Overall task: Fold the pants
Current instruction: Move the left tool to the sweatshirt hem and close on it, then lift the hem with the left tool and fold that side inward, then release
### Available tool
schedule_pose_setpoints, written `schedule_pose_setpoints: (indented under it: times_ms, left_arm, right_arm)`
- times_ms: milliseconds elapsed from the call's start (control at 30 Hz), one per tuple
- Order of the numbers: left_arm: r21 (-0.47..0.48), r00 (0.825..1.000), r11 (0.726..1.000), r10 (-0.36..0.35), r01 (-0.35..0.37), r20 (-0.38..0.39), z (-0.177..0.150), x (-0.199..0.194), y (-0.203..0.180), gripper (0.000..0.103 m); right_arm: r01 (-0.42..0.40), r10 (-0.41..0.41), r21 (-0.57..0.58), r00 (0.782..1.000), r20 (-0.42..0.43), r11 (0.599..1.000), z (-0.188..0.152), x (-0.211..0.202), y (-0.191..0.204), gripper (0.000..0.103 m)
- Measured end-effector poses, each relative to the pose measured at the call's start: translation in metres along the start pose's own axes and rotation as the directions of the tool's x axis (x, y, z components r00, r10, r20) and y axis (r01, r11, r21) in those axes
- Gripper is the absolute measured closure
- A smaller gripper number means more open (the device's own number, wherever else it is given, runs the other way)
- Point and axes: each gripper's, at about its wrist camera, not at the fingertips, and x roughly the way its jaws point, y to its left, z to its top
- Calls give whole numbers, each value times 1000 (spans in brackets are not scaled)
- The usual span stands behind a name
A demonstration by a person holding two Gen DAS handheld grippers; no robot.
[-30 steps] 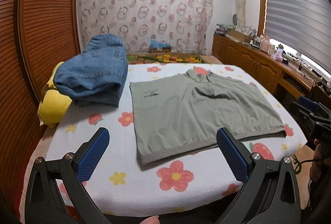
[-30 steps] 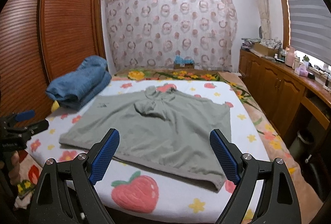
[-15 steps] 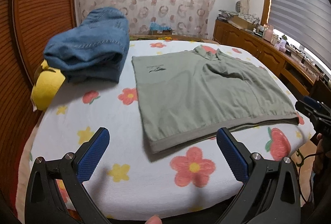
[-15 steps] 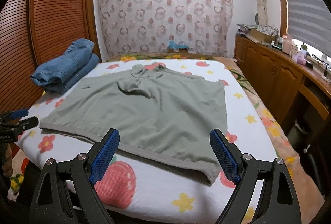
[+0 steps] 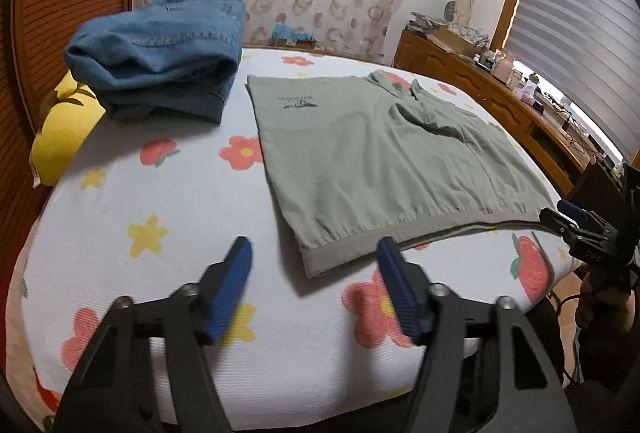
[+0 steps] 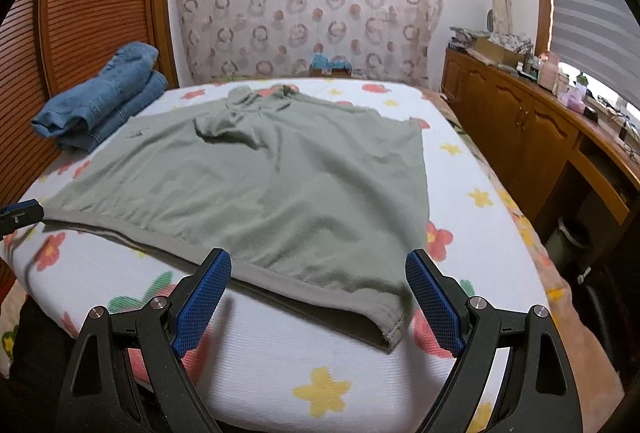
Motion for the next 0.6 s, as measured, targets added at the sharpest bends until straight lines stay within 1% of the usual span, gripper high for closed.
schedule_pose_setpoints:
  times_ms: [67,100,200,333,400,433,467,533,600]
  left_arm:
    - [0,1000,1000,-1,1,-12,-2,3,1,53]
    - [0,1000,1000,0,0,-17,-3,4,0,55]
    - [4,1000,1000,-1,1,-16,-4,5,1,59]
    - [12,1000,1000,-1,2,-16,-3,5,1,59]
    - [14,1000,1000,-2,2,-17,-3,6,0,65]
    - [14,1000,1000,0,0,-15,-3,6,0,69]
    - [12,1000,1000,-6,6,-16,-2,7,1,79]
    - [9,1000,1000,-14,14,-19,-2,8,2,88]
    - [20,1000,1000,-20,21,-19,0,8,1,92]
  right_arm:
    - [3,-3,0,1000,-15,1000,0,0,1,13]
    - [7,-7,0,1000,-20,1000,0,0,1,13]
    - [12,-12,1,999,-32,1000,2,-1,1,13]
    - [10,-10,-6,999,-33,1000,5,-3,2,12]
    - [12,-13,-13,999,-35,1000,5,-3,2,11]
    - [9,-9,-10,999,-35,1000,5,-4,1,11]
    - [7,-7,-9,999,-35,1000,4,-4,1,11]
    - [4,-4,-13,999,-34,1000,4,-5,2,11]
    - [-3,2,-17,999,-33,1000,4,-6,-1,11]
